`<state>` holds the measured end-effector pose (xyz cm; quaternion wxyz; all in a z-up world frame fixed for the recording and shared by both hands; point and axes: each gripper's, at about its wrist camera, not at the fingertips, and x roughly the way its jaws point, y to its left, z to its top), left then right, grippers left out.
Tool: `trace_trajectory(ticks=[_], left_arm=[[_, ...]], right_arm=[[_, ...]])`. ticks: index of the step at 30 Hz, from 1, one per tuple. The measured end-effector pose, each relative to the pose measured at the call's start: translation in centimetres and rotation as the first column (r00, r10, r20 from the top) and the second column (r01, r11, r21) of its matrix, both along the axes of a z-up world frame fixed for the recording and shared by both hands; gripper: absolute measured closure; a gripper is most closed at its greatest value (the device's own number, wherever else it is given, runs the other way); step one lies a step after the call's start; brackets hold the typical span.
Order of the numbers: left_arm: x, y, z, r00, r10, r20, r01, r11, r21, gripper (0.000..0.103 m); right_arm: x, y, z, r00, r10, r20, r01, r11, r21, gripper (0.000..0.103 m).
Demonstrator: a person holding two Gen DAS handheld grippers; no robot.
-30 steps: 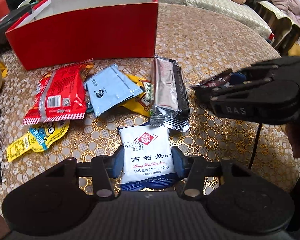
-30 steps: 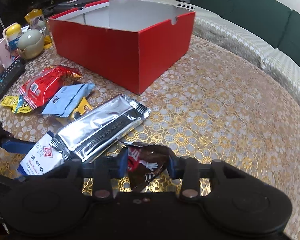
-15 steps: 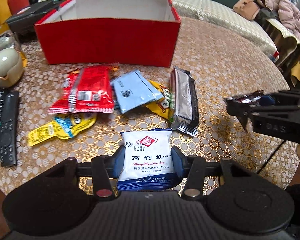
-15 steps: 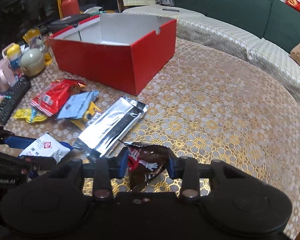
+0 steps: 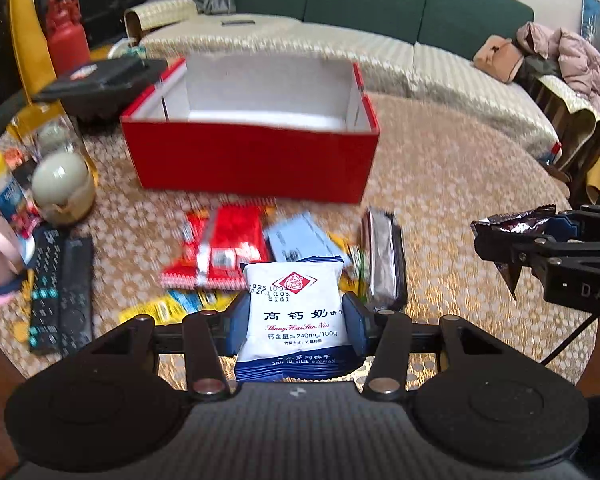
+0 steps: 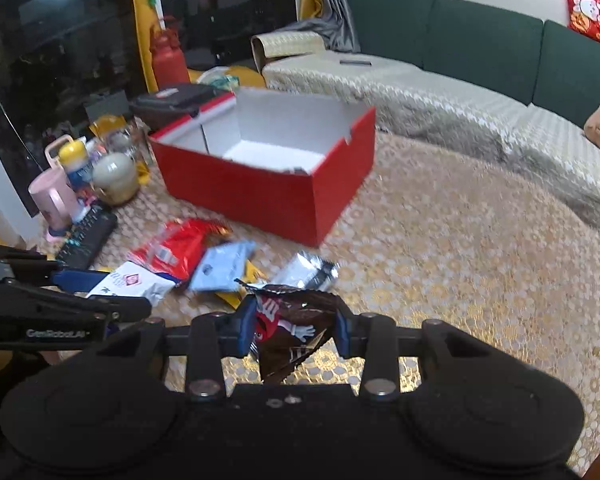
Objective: Organize snacks
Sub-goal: 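Carry both snacks over the red box and open both grippers to drop them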
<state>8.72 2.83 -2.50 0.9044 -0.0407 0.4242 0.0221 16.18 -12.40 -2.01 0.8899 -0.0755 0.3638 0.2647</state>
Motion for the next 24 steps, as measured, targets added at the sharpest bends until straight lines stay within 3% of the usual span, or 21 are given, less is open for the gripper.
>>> trace_trajectory(ticks=[10, 15, 24], left_arm=[[4.1, 2.3, 4.8, 0.995, 0.002, 0.095, -0.006, 0.999, 0.041, 0.054], [6.8, 3.2, 6.8, 0.99, -0.001, 0.143, -0.013, 0.995, 0.097, 0.054], [13.0, 6.3, 7.5, 0.99, 0.037, 0.135, -0.051, 0.994, 0.101, 0.054]], right_arm=[[2.5, 2.6, 3.7, 0.997, 0.029, 0.072, -0.029, 1.0, 0.001, 0.066], [4.7, 3.9, 5.0, 0.994, 0.036, 0.099, -0.036, 0.999, -0.007, 0.066], [10.1, 6.5, 5.2, 0.995, 0.028, 0.094, -0.027, 1.0, -0.013, 0.066]])
